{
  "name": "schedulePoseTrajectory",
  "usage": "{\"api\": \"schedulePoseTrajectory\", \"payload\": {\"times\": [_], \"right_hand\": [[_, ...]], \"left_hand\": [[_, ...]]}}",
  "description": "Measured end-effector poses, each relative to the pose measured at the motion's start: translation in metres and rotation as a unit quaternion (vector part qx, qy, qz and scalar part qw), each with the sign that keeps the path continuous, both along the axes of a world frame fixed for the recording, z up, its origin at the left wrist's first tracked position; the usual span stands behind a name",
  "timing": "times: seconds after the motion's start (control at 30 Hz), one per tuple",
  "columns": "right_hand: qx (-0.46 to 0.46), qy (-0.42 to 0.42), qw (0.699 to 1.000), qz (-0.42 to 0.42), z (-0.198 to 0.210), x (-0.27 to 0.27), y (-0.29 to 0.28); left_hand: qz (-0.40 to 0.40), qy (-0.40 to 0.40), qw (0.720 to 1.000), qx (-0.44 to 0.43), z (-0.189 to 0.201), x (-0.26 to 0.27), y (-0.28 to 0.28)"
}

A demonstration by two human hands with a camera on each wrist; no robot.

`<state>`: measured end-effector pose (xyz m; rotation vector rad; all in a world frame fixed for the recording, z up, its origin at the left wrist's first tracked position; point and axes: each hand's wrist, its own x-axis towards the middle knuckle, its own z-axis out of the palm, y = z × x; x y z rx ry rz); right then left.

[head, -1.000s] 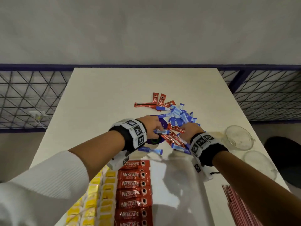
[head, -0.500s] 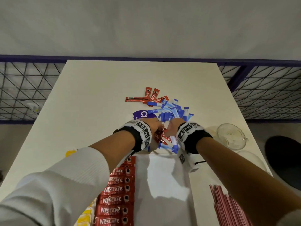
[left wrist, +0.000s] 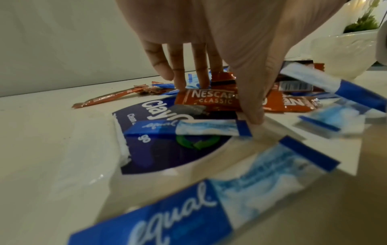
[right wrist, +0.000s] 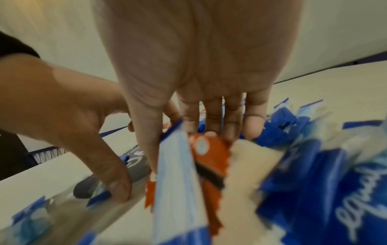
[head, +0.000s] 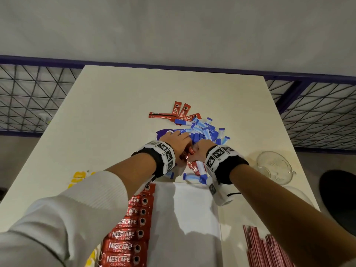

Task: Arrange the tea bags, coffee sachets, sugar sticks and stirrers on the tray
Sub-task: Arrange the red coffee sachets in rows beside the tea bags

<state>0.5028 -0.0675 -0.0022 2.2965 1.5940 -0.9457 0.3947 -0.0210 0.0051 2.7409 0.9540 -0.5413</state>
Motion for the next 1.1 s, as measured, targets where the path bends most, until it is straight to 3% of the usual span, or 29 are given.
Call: {"api": "schedulePoseTrajectory", "payload": {"times": [0.2, 0.67, 0.87, 1.1], "right_hand": [[-0.016, 0.002, 0.999, 0.036, 0.008, 0.007, 0.0], [0.043, 0.016, 0.995, 0.084, 0.033, 0.01, -0.01], [0.05, -0.054, 0.989, 0.124, 0.051, 0.021, -0.015], [0.119, 0.001, 0.992, 0.044, 0.065, 0.043, -0.01]], "left_hand": [[0.094, 0.002, 0.994, -0.059, -0.01, -0.004, 0.007], [0.065, 0.034, 0.996, -0.052, -0.009, -0.002, 0.0], [0.104, 0.048, 0.991, -0.072, -0.008, 0.003, -0.007], [0.155, -0.002, 0.974, -0.167, 0.005, -0.01, 0.004]]}}
